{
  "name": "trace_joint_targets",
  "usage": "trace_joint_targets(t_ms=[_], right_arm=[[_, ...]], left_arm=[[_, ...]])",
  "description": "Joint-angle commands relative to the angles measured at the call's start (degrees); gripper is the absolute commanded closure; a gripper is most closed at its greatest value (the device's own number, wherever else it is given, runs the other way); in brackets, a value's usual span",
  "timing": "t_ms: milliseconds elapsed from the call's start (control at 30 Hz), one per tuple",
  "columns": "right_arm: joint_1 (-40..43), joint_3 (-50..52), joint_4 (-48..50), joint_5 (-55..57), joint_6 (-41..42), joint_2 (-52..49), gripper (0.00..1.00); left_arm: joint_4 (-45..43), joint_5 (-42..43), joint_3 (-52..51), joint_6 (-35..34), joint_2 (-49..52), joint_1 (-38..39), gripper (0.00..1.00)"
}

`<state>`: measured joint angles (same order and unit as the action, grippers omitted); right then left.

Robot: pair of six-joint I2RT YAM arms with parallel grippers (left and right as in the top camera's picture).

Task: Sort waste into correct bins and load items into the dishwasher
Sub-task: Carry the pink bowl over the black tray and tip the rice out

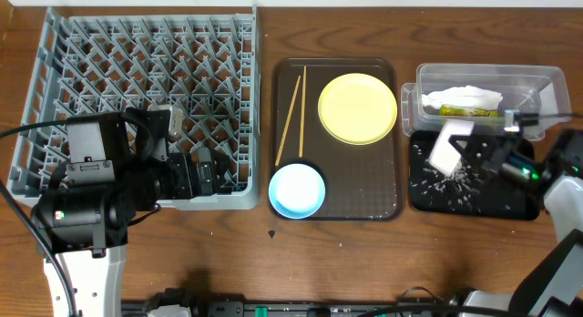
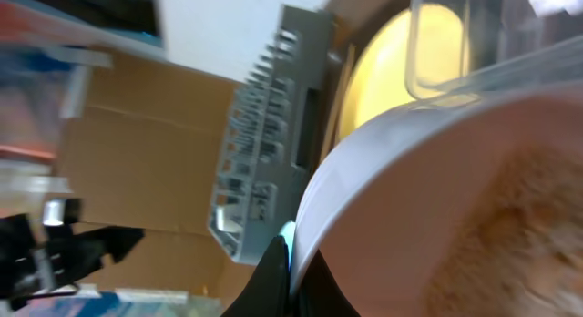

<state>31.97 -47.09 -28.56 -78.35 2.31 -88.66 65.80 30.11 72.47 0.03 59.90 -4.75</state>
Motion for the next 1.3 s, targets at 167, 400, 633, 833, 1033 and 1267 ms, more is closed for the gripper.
trace_joint_targets(t_ms=[167,400,633,833,1033,1267], right_arm=[[3.89,2.08,0.42,-0.28,-2.36,-0.02,0.99],[4.07,2.67,-0.59,-3.04,-1.20,-0.02,0.99],[3.74,2.64,-1.75,-6.08,-5.55,0.00,0.99],[3.82,2.64,-0.63,-7.30,-2.71,-0.04,0.99],[3.85,2.62,1.11,-6.78,1.86,-0.07,0.99],[3.10,2.58,-0.42,-6.14,-1.42,-0.04,0.99]], left_arm=[[0.15,0.74,0.90,0.37,-0.04,0.13,0.01],[0.15,0.74,0.90,0.37,-0.04,0.13,0.01],[0.15,0.74,0.90,0.37,-0.04,0.13,0.01],[0.15,0.74,0.90,0.37,-0.04,0.13,0.01],[0.15,0.74,0.90,0.37,-0.04,0.13,0.01],[0.15,0.74,0.90,0.37,-0.04,0.13,0.01]])
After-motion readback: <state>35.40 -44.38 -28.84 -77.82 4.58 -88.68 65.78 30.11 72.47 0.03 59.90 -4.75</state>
